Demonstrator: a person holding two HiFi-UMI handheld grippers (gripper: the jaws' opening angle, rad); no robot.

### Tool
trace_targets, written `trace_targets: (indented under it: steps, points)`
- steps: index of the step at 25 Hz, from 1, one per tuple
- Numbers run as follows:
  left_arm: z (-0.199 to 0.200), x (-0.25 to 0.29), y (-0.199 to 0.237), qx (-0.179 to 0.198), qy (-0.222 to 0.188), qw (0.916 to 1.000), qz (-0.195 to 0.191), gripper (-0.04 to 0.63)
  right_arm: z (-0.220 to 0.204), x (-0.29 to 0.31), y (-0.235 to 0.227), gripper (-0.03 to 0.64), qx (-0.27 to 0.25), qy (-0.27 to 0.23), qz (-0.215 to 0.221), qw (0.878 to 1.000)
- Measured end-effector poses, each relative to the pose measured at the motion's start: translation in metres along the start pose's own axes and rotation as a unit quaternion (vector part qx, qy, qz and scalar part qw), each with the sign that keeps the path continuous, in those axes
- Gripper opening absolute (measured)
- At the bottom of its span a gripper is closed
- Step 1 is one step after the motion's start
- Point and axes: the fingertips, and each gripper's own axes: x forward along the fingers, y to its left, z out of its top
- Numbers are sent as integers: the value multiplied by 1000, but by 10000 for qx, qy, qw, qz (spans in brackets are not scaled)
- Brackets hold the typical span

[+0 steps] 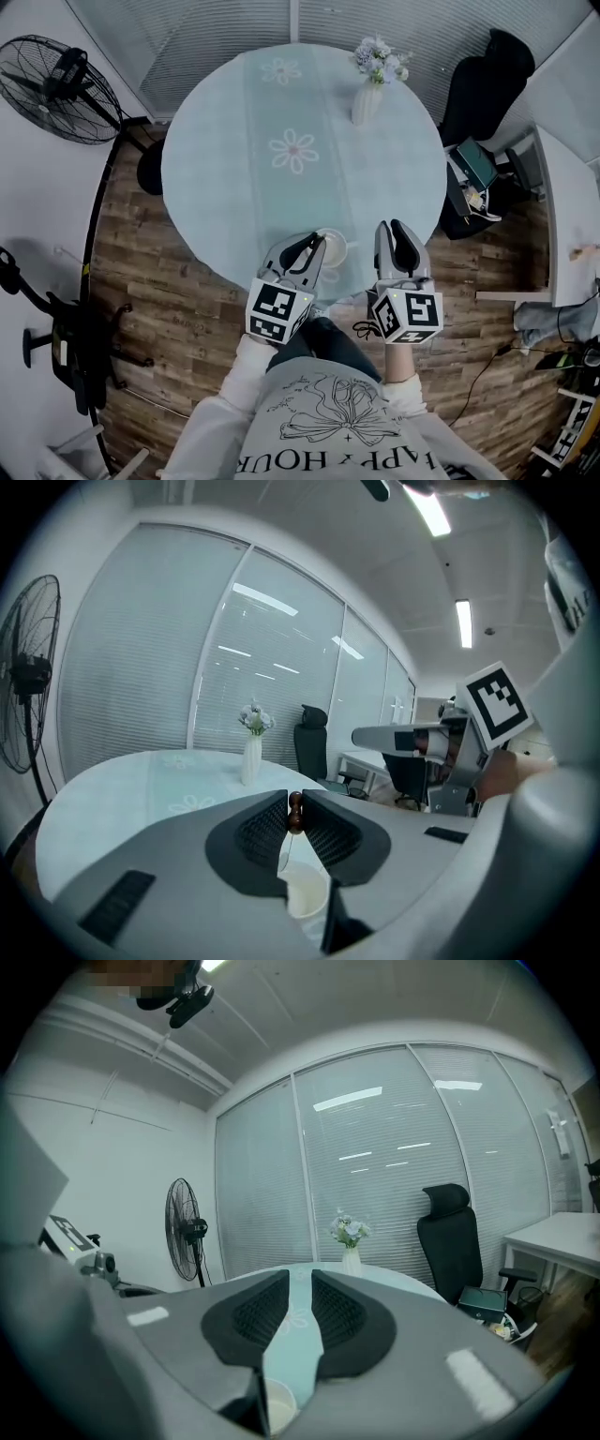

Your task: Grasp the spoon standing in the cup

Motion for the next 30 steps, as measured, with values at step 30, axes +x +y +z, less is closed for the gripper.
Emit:
trace_targets:
  steps: [30]
  points:
    - [132,-87,42,131,-1579,9803,1175,52,75,11,68,83,-250,-853,866,9923]
